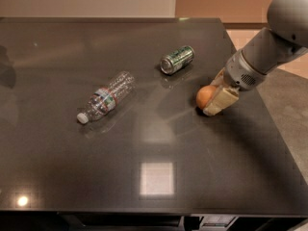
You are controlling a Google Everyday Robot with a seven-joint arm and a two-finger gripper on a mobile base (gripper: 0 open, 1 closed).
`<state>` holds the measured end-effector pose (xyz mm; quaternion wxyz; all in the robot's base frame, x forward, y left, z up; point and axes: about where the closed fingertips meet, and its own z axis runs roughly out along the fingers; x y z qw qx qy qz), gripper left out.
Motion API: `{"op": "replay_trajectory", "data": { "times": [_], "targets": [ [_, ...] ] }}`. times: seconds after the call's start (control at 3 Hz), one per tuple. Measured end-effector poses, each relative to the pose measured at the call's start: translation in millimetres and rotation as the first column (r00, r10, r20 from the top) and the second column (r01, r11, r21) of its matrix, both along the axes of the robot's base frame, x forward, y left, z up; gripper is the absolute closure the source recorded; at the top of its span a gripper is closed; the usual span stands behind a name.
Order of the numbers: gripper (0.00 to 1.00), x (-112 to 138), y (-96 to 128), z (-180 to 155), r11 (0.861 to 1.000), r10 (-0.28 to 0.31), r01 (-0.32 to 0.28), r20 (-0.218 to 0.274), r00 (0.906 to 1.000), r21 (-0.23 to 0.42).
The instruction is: Pick orange
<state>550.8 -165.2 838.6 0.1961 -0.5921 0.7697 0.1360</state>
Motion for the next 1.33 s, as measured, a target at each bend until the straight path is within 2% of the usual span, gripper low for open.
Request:
{"op": "replay_trajectory", "data": {
  "times": [0.67,1.0,1.33],
  "targets": [
    [0.87,-1.6,10.3,16.2,0.999,0.033,-0.033,-0.001,0.9995,0.007],
    [1.00,1.8,21.6,42.4,0.997,0.070,-0.070,0.023,0.9972,-0.010],
    [1.00,3.8,37.8,75.3,0.993,0.119,-0.119,0.041,0.9920,-0.019]
  ]
}}
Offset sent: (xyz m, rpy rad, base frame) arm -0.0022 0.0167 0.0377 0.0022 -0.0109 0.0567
